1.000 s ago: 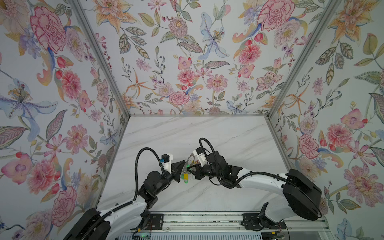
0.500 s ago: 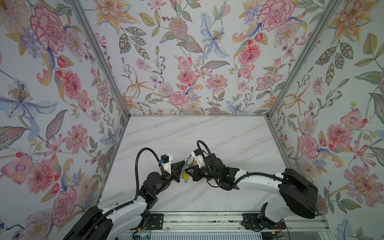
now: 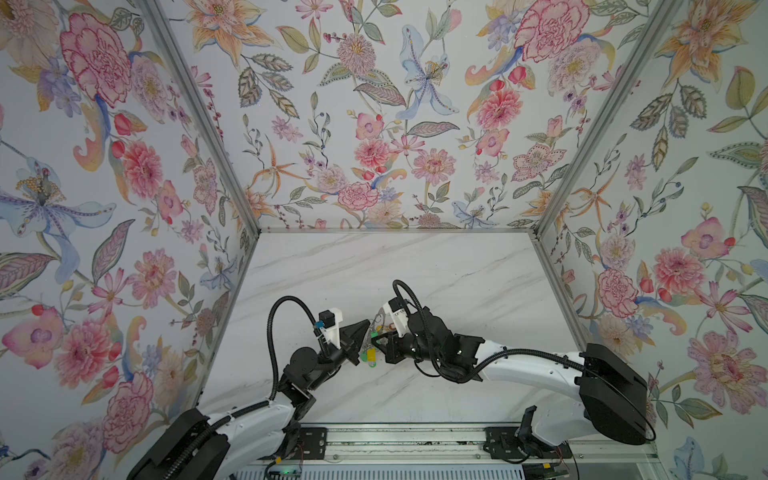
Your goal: Remove the keys from the keyring
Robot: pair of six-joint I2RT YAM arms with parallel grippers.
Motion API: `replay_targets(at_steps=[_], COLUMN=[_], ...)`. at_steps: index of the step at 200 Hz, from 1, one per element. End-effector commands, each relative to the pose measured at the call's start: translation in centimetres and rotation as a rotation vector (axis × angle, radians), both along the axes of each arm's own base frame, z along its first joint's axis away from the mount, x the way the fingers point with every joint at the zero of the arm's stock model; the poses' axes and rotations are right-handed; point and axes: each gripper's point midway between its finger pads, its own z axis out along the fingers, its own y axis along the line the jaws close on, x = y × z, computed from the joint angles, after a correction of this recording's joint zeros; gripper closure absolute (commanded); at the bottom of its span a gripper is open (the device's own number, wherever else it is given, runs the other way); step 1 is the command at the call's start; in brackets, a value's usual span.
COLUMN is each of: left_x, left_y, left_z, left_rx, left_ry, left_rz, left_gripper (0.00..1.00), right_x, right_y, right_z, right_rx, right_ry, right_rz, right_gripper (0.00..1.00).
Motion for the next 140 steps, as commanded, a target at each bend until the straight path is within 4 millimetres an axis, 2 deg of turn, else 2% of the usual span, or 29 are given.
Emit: replay_targets(at_steps=[1, 28, 99, 140], left_x=[2.4, 2.5, 2.1, 2.1], left_y=[4.2, 4.1, 4.0, 3.9], left_z=[5.8, 6.1, 7.2, 7.1], left_rx=[-0.155, -0.173, -0.267, -0.286], left_ry=[-0.156, -0.156, -0.156, -0.147], left_rz=[0.241, 0.232, 0.195, 0.186], left_gripper=[1.00, 1.00, 1.00, 1.00], right_x=[-8.7, -9.0, -10.0, -10.5], right_y=[-0.8, -0.7, 1.2, 2.2], right_z=[-4.1, -3.8, -2.5, -1.9], right_rx=[-0.152, -0.155, -0.119, -0.099], right_ry=[0.183, 0.174, 0.157, 0.153], right_rz=[0.268, 0.271, 0.318, 0.349], right_gripper=[1.00, 1.00, 1.00, 1.00])
